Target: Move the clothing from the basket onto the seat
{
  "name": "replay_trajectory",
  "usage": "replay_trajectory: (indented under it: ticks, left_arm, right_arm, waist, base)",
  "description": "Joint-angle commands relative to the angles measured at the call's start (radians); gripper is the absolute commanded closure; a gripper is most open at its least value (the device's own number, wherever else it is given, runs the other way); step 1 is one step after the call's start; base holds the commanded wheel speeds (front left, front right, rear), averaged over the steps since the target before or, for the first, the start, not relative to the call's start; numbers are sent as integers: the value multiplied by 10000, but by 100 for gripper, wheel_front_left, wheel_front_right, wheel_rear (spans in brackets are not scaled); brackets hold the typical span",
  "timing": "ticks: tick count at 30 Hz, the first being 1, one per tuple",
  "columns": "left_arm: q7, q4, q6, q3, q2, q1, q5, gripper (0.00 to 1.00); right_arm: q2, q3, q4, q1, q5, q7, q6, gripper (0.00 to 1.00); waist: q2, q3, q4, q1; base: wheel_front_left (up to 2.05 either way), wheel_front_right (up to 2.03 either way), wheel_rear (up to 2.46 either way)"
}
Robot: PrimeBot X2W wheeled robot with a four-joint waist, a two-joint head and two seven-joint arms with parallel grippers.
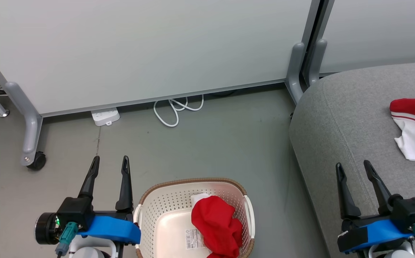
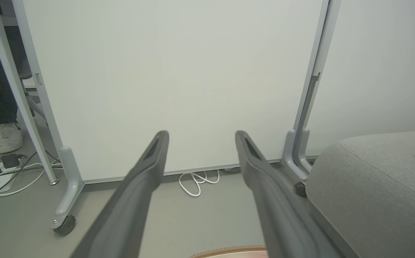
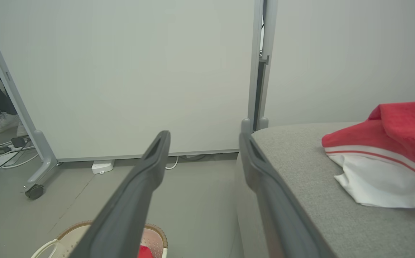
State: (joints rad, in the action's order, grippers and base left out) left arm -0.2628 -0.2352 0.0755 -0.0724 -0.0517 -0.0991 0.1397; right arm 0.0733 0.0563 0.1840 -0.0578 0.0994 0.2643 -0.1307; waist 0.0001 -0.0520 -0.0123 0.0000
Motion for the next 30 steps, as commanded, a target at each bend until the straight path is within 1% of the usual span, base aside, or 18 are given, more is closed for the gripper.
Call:
replay_trajectory:
  ticks: [1, 11, 15, 19, 24, 30]
  left_arm:
    - [-29, -32, -30, 5, 17, 42, 8, 0]
    - [-28, -64, 18, -131, 19, -40, -32, 0]
    - [-28, -124, 132, -373, 21, -260, -122, 0]
    - [-28, -347, 290, -813, 18, -610, -257, 0]
    - [-28, -940, 469, -1453, 14, -1288, -192, 0]
    - [-28, -2239, 566, -2250, -37, -2289, -241, 0]
  right_arm:
    - [-19, -17, 35, 28, -2, 3, -1, 0]
    - [-42, -64, -1, -30, -34, 3, -1, 0]
    - [-19, -109, -4, -189, -38, 3, -1, 0]
    - [96, -212, -26, -454, 5, 3, -1, 0]
    - [189, -338, -97, -816, 17, 3, -1, 0]
    - [220, -474, -211, -1341, 9, 3, -1, 0]
  waist:
    - [-1, -12, 5, 0]
    - [-1, -93, 43, 0]
    - [-1, -243, 135, 0]
    - [-1, -514, 338, 0]
    - [-1, -1035, 669, 0]
    - [-1, -1878, 1110, 0]
  base:
    - [0, 0, 0]
    - [0, 0, 0]
    - [0, 0, 0]
    - [0, 0, 0]
    - [0, 0, 0]
    - [0, 0, 0]
